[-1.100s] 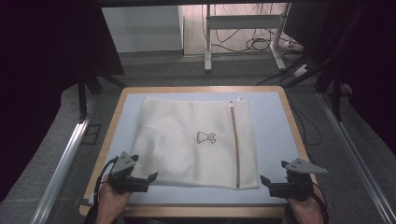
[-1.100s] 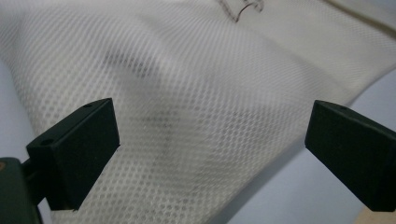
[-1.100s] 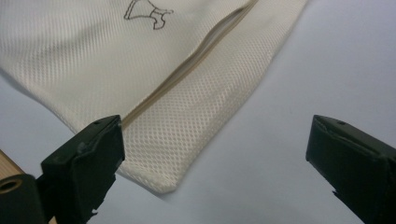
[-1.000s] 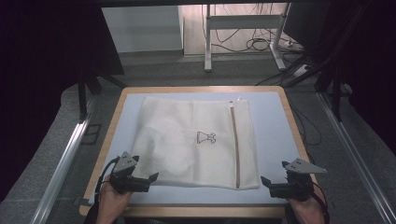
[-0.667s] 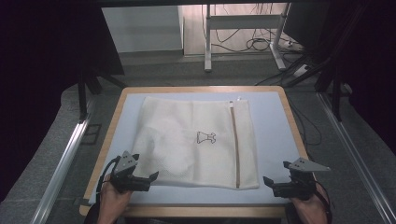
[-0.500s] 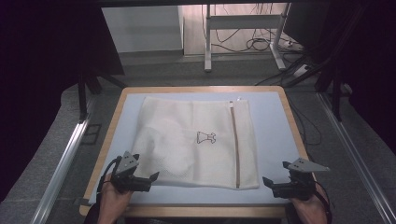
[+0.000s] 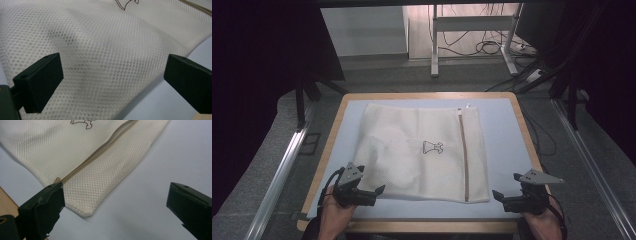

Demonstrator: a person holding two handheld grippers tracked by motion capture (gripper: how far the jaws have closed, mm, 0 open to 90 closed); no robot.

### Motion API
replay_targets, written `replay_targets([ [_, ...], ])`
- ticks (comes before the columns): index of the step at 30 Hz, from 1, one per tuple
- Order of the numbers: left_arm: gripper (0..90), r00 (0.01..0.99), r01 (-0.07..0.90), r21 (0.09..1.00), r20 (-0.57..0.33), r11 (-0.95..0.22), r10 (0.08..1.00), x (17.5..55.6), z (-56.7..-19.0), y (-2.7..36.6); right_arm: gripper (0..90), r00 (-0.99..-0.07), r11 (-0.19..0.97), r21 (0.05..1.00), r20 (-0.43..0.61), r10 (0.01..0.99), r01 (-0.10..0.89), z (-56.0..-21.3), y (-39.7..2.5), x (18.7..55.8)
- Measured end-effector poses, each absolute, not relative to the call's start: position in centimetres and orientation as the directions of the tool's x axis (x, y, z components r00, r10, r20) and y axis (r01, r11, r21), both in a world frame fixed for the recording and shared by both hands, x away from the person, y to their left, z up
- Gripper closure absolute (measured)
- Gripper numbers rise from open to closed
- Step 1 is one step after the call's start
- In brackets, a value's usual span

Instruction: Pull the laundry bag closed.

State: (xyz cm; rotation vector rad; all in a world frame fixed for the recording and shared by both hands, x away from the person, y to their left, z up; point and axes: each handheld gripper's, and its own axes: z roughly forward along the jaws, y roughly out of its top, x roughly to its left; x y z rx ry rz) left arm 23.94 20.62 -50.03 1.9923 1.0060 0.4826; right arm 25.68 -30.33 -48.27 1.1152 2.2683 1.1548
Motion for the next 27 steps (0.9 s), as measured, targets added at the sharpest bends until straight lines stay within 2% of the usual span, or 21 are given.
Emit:
replay_targets([
  [12, 2.3, 0.673, 0.446, 0.811, -0.025, -0.379, 0.739, 23.6, -49.5, 18.3, 2.2, -0.636, 0.356, 0.807, 0.032, 0.771, 0.472, -48.3, -30.0, 25.6],
  [17, 6.4, 0.676, 0.431, 0.801, 0.019, -0.416, 0.737, 23.4, -49.3, 17.4, 2.4, -0.640, 0.356, 0.810, 0.032, 0.768, 0.467, -48.3, -29.9, 25.6],
  [22, 7.6, 0.685, 0.424, 0.802, 0.021, -0.421, 0.728, 23.3, -49.2, 17.0, 3.3, -0.645, 0.361, 0.811, 0.026, 0.763, 0.460, -48.2, -29.8, 25.6],
  [27, 13.9, 0.700, 0.412, 0.813, 0.006, -0.410, 0.714, 23.2, -49.0, 16.6, 4.4, -0.654, 0.370, 0.808, 0.025, 0.756, 0.459, -48.1, -29.5, 25.6],
])
